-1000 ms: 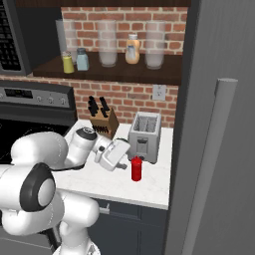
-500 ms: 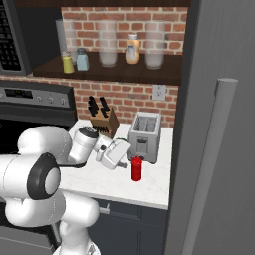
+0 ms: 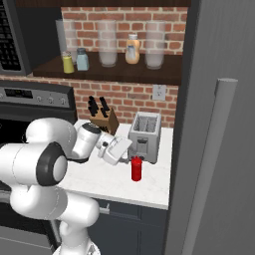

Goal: Put the shaker and condiment bottle from the counter next to their counterparts in the cabinet.

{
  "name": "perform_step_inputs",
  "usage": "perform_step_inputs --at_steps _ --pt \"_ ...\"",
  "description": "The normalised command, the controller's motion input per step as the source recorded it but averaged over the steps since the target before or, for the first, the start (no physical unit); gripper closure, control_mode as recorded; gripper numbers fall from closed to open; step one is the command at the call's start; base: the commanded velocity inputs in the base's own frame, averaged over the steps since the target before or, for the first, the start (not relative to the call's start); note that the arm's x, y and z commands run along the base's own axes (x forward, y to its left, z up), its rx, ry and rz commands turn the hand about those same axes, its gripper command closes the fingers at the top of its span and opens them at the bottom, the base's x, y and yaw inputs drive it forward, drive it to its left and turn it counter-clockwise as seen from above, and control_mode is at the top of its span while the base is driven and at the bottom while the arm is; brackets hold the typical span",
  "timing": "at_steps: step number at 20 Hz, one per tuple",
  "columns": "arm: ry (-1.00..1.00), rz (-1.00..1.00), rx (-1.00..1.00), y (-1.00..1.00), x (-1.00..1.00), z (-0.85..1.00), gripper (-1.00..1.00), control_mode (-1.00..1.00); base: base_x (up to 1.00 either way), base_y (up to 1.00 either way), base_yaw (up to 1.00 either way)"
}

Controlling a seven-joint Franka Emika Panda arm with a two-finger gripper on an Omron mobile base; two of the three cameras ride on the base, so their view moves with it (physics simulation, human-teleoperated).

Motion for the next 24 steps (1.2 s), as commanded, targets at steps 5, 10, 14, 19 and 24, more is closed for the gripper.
perform_step_inputs --at_steps 5,10,14,19,24 --pt "0.07 0.00 0.00 0.00 0.13 -0.06 -1.00 -1.00 0.00 0.00 0.00" --pt "0.07 0.00 0.00 0.00 0.10 -0.05 -1.00 -1.00 0.00 0.00 0.00" --pt "0.08 0.00 0.00 0.00 0.12 -0.01 -1.00 -1.00 0.00 0.00 0.00" --pt "0.05 0.00 0.00 0.00 0.12 0.00 -1.00 -1.00 0.00 0.00 0.00" --pt "0.01 0.00 0.00 0.00 0.02 -0.02 -1.00 -1.00 0.00 0.00 0.00"
